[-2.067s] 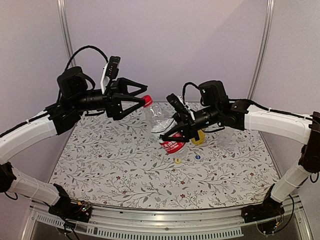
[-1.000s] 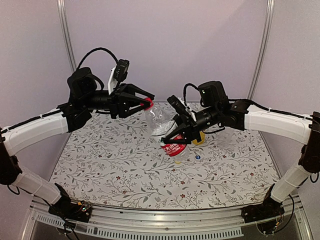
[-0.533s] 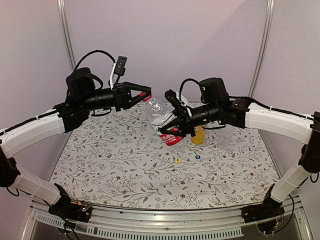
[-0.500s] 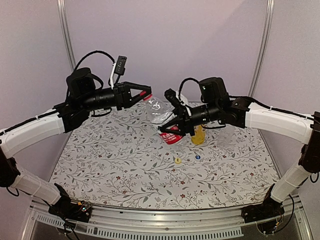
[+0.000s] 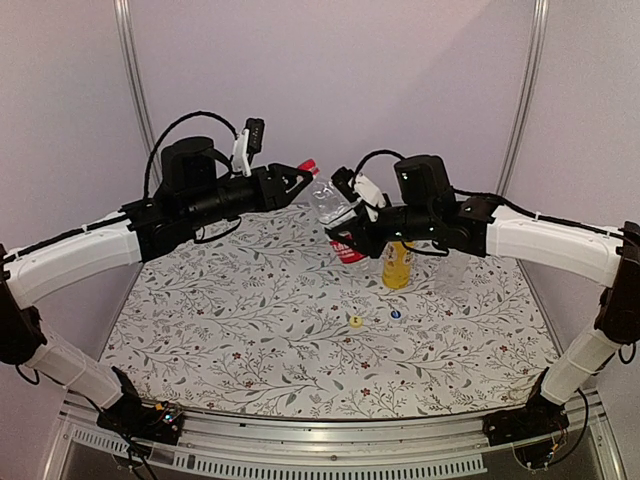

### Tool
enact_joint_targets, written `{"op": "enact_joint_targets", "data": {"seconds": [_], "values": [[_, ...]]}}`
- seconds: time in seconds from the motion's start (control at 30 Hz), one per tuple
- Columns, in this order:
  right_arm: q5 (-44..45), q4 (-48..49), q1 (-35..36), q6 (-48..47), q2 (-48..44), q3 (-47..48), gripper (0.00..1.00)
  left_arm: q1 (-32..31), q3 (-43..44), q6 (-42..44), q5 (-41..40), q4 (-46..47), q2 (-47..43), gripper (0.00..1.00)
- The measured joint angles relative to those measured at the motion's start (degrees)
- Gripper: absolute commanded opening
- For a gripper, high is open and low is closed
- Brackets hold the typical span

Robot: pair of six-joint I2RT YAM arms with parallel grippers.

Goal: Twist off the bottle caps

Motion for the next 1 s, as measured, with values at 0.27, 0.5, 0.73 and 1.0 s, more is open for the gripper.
{"op": "enact_joint_targets", "data": {"seconds": [0.27, 0.5, 0.73, 1.0], "values": [[-1.8, 1.7, -0.3, 0.0, 0.0, -1.8, 0.33, 0.5, -0.2, 2.5, -0.5, -1.1, -1.4, 0.95], [-10.1, 2.3, -0.3, -0.5, -0.5, -4.7, 0.33, 3.3, -3.0, 8.1, 7.9, 0.2, -7.9, 1.00], [-25.5, 2.3, -0.3, -1.9, -2.5, -5.6, 0.34, 5.2, -4.8, 15.6, 25.9, 4.0, -9.6, 0.97], [-35.6, 2.1, -0.3, -2.1, -2.9, -5.6, 0.34, 5.2, -4.8, 18.6, 39.2, 8.2, -8.0, 0.82]]}}
